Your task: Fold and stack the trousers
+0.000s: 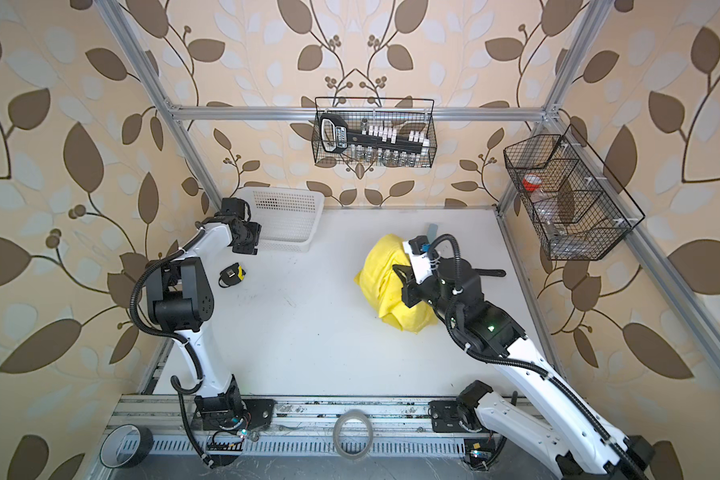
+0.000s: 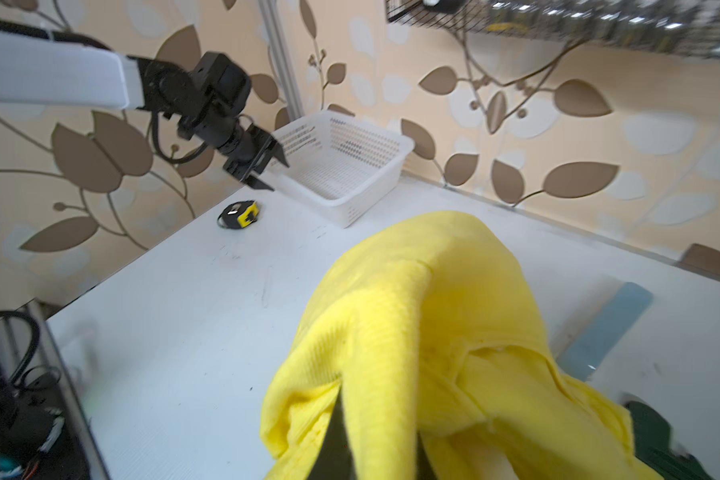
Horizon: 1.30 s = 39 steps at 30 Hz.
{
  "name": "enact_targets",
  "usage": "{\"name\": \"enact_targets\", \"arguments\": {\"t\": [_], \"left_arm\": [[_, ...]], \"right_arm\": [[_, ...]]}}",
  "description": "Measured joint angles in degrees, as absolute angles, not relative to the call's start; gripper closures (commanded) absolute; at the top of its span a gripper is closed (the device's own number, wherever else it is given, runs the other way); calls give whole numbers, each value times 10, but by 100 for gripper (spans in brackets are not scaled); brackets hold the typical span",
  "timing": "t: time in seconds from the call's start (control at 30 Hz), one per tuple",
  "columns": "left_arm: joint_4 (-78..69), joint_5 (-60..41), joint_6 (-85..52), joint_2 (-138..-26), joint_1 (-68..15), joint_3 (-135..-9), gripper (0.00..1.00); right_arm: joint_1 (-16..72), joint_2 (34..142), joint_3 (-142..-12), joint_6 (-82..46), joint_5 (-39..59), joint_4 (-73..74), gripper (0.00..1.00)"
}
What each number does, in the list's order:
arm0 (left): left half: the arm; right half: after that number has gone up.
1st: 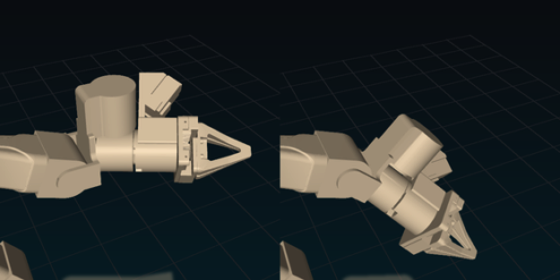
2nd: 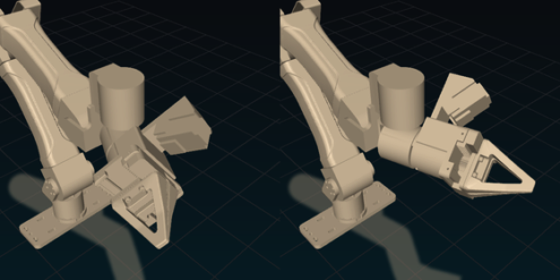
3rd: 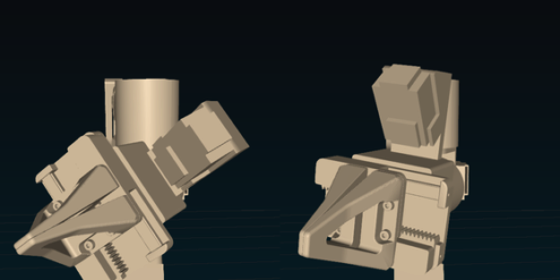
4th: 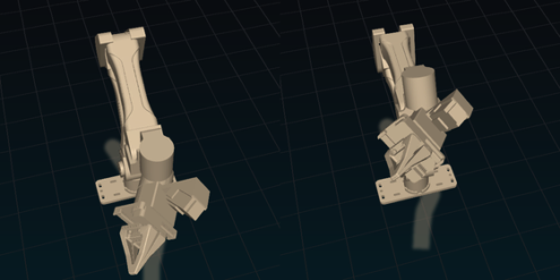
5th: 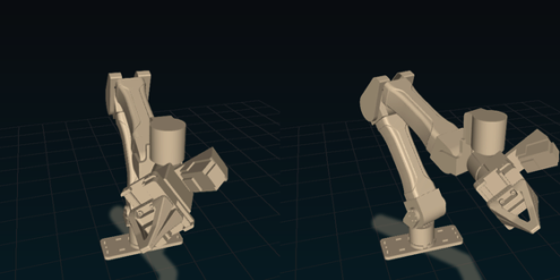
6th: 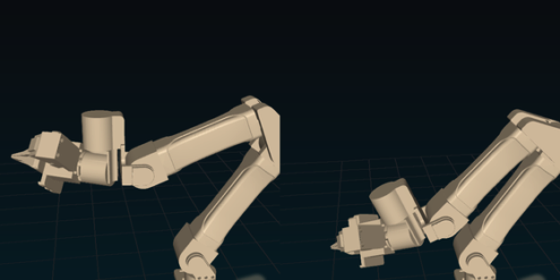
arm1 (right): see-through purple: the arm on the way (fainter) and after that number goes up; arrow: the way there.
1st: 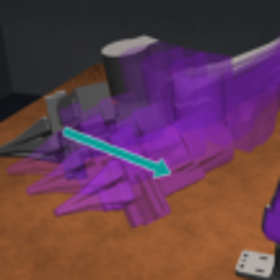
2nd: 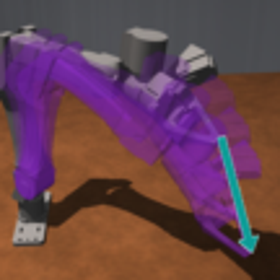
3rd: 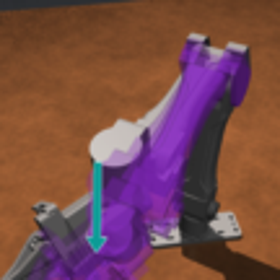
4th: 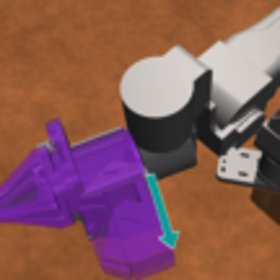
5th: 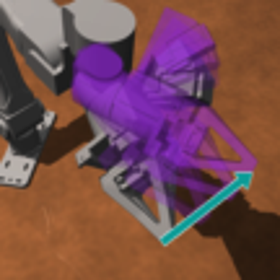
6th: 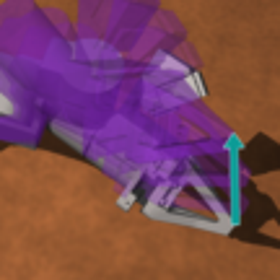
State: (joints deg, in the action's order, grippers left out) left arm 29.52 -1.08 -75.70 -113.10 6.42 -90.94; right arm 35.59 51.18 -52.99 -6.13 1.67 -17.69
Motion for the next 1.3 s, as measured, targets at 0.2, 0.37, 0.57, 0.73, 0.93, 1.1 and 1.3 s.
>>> {"name": "enact_targets", "arguments": {"t": [0.2, 0.37, 0.57, 0.73, 0.93, 1.1, 1.3], "left_arm": [[287, -32, -712, -1067, 64, -892, 1], [283, -62, -624, -976, 61, -853, 1], [307, -80, -490, -884, 12, -762, 1], [355, -103, -386, -828, -48, -682, 1], [403, -110, -314, -752, -127, -649, 1], [428, -65, -284, -744, -257, -671, 1], [430, 3, -281, -808, -400, -711, 1]], "right_arm": [[402, 604, -509, -66, 51, -111, 77], [437, 689, -491, -75, 78, -51, 76], [454, 738, -467, -90, 115, -22, 49], [423, 663, -428, -93, 159, -46, 6], [255, 494, -385, -110, 200, -74, 2], [114, 476, -350, -130, 204, -99, 3], [93, 546, -292, -152, 181, -118, 2]]}}
